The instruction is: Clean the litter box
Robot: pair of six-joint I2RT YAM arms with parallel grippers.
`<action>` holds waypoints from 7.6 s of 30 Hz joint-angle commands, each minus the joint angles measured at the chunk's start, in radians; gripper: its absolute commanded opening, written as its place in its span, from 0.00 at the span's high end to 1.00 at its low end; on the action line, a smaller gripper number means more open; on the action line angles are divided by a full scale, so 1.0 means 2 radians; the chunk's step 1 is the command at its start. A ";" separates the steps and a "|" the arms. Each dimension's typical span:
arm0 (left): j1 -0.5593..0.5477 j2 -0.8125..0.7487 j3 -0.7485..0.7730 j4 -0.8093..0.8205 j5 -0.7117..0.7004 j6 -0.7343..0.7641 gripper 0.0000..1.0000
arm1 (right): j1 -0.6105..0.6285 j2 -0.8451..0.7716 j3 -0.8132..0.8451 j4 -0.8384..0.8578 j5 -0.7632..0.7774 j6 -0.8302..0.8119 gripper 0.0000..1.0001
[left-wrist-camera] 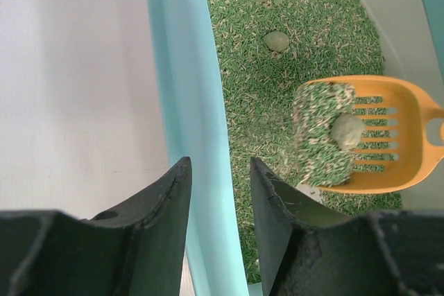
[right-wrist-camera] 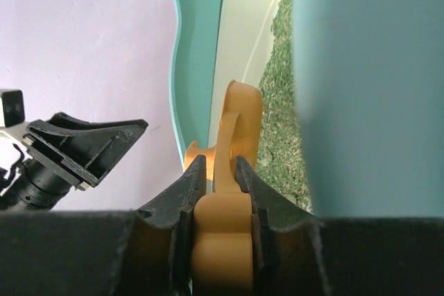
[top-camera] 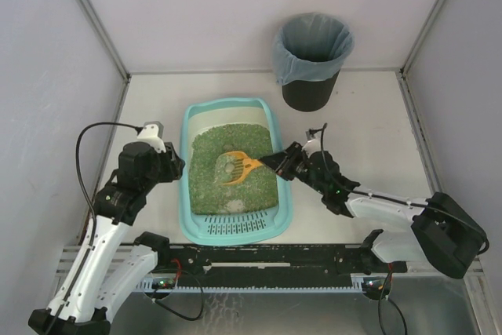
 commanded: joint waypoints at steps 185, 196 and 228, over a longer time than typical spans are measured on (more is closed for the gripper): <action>0.035 0.086 -0.009 0.024 0.073 0.007 0.60 | -0.041 0.304 0.492 -0.451 0.017 -0.244 1.00; 0.036 0.085 -0.009 0.024 0.075 0.007 0.61 | -0.024 0.374 0.470 -0.277 -0.170 -0.179 1.00; 0.035 0.075 -0.010 0.024 0.070 0.007 0.61 | -0.025 0.221 0.245 -0.056 -0.123 -0.038 1.00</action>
